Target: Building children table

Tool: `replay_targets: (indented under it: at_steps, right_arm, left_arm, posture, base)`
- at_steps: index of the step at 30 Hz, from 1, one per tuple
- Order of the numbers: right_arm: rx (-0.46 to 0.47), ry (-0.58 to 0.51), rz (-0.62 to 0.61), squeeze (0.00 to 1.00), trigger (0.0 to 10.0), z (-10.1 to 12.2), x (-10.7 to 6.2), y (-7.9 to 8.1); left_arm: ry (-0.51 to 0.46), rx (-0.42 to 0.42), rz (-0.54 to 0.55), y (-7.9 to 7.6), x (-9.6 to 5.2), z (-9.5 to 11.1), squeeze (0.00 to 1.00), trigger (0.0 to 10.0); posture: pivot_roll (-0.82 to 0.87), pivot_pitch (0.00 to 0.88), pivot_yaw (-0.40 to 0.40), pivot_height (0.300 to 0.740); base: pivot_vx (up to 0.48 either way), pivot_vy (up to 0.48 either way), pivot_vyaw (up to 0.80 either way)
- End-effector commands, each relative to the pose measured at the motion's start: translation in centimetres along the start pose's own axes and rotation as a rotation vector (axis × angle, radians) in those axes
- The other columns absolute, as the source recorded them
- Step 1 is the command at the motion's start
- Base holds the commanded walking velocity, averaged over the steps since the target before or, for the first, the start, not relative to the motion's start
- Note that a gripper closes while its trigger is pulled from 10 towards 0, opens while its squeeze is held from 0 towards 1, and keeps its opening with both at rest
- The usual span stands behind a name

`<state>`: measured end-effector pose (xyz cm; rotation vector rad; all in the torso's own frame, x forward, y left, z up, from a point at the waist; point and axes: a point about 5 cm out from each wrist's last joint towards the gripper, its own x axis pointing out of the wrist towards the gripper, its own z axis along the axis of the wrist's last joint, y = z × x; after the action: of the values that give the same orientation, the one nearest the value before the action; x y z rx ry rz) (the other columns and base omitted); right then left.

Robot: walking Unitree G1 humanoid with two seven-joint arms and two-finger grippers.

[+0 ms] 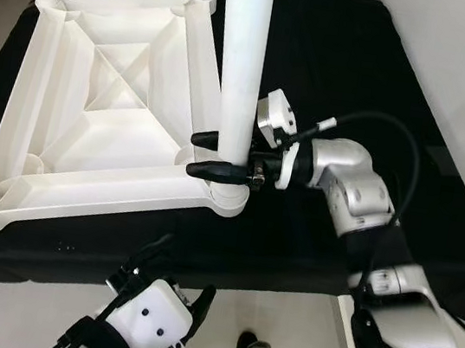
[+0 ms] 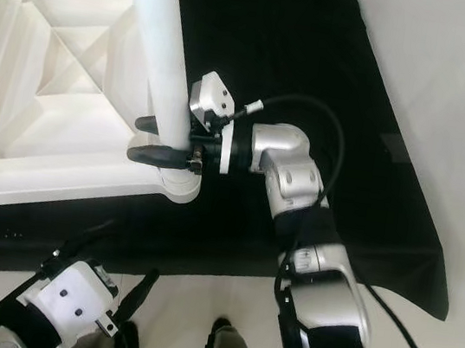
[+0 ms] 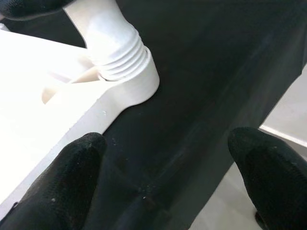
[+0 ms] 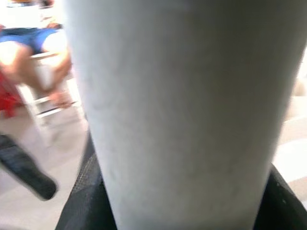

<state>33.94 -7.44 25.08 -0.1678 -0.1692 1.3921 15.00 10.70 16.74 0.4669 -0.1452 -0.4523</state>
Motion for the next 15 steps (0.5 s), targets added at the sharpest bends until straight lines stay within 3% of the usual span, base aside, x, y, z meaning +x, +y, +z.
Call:
replay_targets:
  at_steps: [1,2,3,5,6,7,8,9,15]
  right_arm:
    - [0.083,0.021,-0.125,0.0,0.0,-1.3,-0.4,0.0]
    - [0.083,0.021,-0.125,0.0,0.0,-1.3,-0.4,0.0]
    - [0.139,0.117,-0.434,0.0,0.0,-4.1,0.1,3.2]
    - [0.139,0.117,-0.434,0.0,0.0,-4.1,0.1,3.2]
    - [0.103,0.181,-0.653,0.0,0.0,-4.8,-0.3,5.3]
    - [0.103,0.181,-0.653,0.0,0.0,-4.8,-0.3,5.3]
    - [0.141,0.211,-0.782,0.0,0.0,-5.4,-0.3,6.7]
    - [0.135,0.216,-0.859,0.0,0.0,-5.4,-0.3,7.0]
    - [0.126,0.185,-0.854,0.0,0.0,-5.0,0.8,5.8]
  left_arm:
    - [0.022,-0.003,-0.007,-0.3,-0.2,-0.4,0.0,10.0]
    - [0.022,-0.003,-0.007,-0.3,-0.2,-0.4,0.0,10.0]
    - [0.021,-0.002,-0.004,-0.2,-0.1,-0.4,0.0,10.0]
    - [0.021,-0.002,-0.004,-0.2,-0.1,-0.4,0.0,10.0]
    - [0.02,-0.001,-0.002,-0.1,0.0,-0.5,0.0,10.0]
    - [0.02,-0.001,-0.002,-0.1,0.0,-0.5,0.0,10.0]
    - [0.017,0.002,-0.001,0.0,0.2,-0.5,0.0,10.0]
    - [0.016,0.004,-0.002,0.1,0.3,-0.6,0.0,10.0]
    - [0.015,0.012,-0.002,0.1,0.6,-0.9,0.0,10.0]
  posture:
    - [-0.02,0.282,-0.022,0.74]
    - [-0.02,0.282,-0.022,0.74]
    - [-0.05,0.273,-0.021,0.74]
    - [-0.05,0.273,-0.021,0.74]
    - [-0.04,0.274,-0.01,0.74]
    - [-0.04,0.274,-0.01,0.74]
    - [-0.05,0.286,-0.008,0.74]
    - [-0.05,0.258,0.003,0.74]
    - [-0.05,0.248,-0.006,0.74]
  base:
    - [0.0,0.0,0.0]
    - [0.0,0.0,0.0]
    - [0.0,0.0,0.0]
    - [0.0,0.0,0.0]
    - [0.0,0.0,0.0]
    - [0.0,0.0,0.0]
    - [0.0,0.0,0.0]
    - [0.0,0.0,0.0]
    - [0.0,0.0,0.0]
